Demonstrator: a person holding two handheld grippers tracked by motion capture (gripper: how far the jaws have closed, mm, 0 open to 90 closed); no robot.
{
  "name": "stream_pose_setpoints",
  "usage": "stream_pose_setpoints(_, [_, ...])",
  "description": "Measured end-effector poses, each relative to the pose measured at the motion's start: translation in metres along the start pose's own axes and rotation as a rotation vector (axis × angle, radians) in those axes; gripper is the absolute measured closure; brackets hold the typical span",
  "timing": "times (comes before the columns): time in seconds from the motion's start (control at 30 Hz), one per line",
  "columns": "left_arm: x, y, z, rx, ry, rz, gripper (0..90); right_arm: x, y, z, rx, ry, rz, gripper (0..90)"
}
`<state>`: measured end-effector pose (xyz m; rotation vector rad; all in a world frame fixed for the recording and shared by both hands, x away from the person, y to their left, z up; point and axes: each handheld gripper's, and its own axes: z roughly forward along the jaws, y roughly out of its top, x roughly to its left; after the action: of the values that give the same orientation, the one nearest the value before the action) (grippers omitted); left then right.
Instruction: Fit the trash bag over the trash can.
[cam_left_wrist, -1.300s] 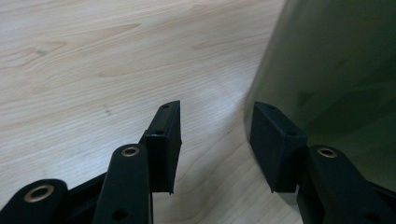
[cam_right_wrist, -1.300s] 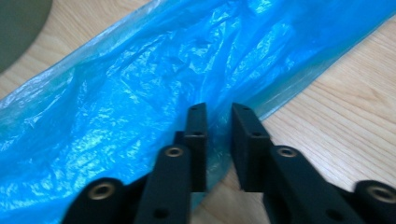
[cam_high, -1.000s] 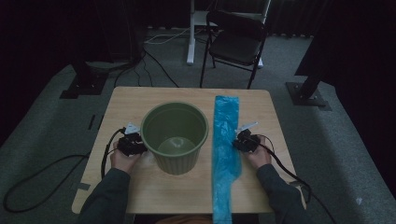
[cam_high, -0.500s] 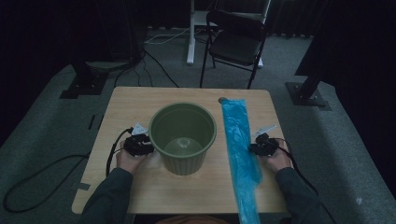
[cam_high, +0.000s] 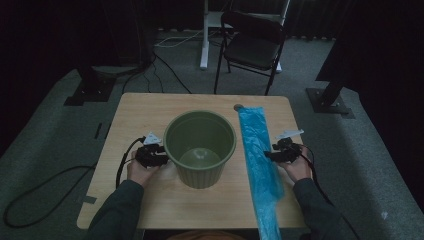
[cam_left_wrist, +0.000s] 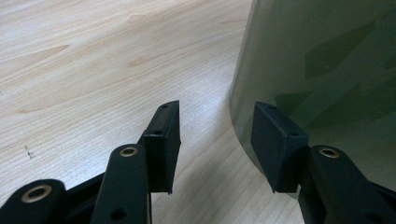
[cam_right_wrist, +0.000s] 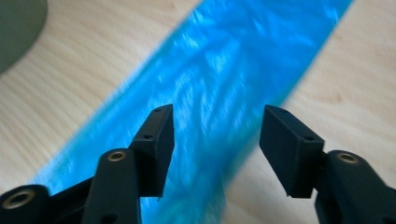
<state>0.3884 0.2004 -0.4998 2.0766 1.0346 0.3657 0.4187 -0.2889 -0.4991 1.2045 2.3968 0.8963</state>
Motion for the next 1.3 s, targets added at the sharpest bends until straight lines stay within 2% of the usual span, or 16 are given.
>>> stream_pose_setpoints(0.2, [0.002,-0.001,0.000,-0.002,0.008,-0.002,52.0,0.015,0.022,0.018,0.006,0.006,-0.029,36.5])
stream_pose_setpoints(0.4, [0.002,-0.001,0.000,-0.005,0.011,-0.004,51.7,0.023,0.037,0.039,0.032,-0.020,-0.050,33.4])
stream_pose_setpoints(0.5, [0.002,-0.001,0.000,-0.002,0.014,-0.001,51.6,0.023,0.041,0.048,0.038,-0.010,-0.030,32.8])
stream_pose_setpoints(0.57, [0.002,-0.001,0.000,-0.002,0.016,-0.001,51.6,0.023,0.043,0.052,0.042,-0.013,-0.025,32.3])
stream_pose_setpoints(0.63, [0.002,-0.001,-0.001,-0.006,0.018,-0.001,51.5,0.020,0.047,0.065,0.068,-0.042,-0.005,30.2])
stream_pose_setpoints(0.7, [0.003,-0.001,-0.002,-0.006,0.019,0.000,51.4,0.019,0.048,0.070,0.066,-0.032,0.011,30.0])
stream_pose_setpoints(1.03, [0.004,-0.001,-0.002,-0.006,0.021,0.002,51.4,0.019,0.048,0.080,0.102,-0.068,0.030,27.0])
stream_pose_setpoints(1.1, [0.003,-0.001,-0.002,-0.006,0.021,0.003,51.4,0.017,0.048,0.081,0.104,-0.062,0.048,27.6])
stream_pose_setpoints(1.13, [0.004,-0.002,-0.002,-0.006,0.021,0.002,51.4,0.015,0.048,0.081,0.106,-0.051,0.070,30.6])
stream_pose_setpoints(1.23, [0.004,-0.002,-0.002,-0.007,0.021,0.002,51.4,0.014,0.049,0.081,0.109,-0.055,0.077,33.8])
stream_pose_setpoints(1.27, [0.004,-0.002,-0.002,-0.006,0.019,-0.002,51.4,0.013,0.049,0.080,0.113,-0.060,0.082,37.4])
stream_pose_setpoints(1.3, [0.004,-0.002,-0.002,-0.005,0.017,-0.002,51.6,0.010,0.050,0.078,0.122,-0.070,0.100,46.5])
